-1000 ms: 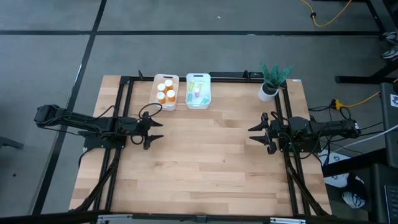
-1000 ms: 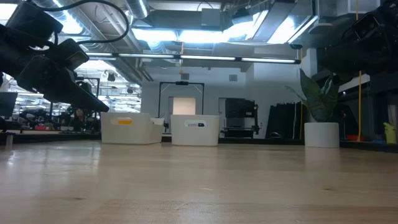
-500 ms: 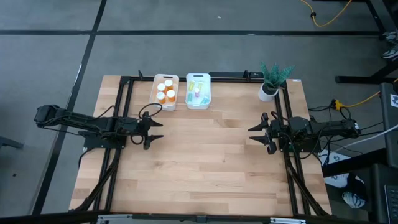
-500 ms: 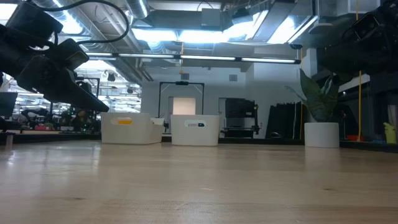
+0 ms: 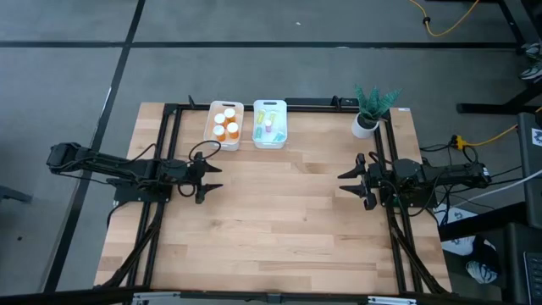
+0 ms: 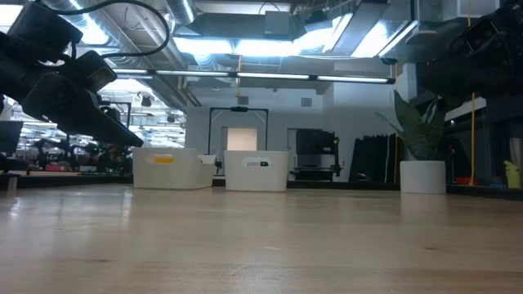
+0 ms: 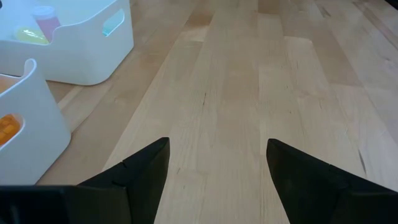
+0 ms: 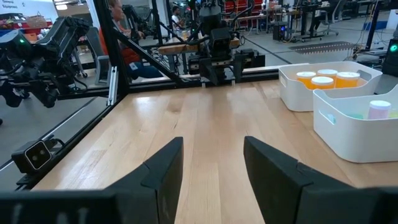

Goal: Pick and place medicine bottles into bin by pill shape (circle, oval)
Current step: Return to Home Position

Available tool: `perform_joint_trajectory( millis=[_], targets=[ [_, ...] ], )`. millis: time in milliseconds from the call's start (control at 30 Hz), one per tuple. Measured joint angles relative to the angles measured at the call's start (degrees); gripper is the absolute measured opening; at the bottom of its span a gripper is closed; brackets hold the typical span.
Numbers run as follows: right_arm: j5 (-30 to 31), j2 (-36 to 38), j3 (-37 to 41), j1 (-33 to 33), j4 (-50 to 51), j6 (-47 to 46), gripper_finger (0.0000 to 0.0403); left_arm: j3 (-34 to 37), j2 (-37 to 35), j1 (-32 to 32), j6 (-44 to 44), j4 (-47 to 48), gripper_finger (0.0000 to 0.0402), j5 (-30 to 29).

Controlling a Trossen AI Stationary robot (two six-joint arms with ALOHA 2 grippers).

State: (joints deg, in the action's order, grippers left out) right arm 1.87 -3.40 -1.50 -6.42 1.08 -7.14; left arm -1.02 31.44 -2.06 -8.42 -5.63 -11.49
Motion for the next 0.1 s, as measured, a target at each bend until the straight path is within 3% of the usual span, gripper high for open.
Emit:
perform_joint_trajectory(
  millis=[100],
  targets=[
    [0.0,0.0,0.0,0.0,0.0,0.0,0.0171,0.0,0.0,0.0,0.0,0.0,0.0259,0.0]
  ],
)
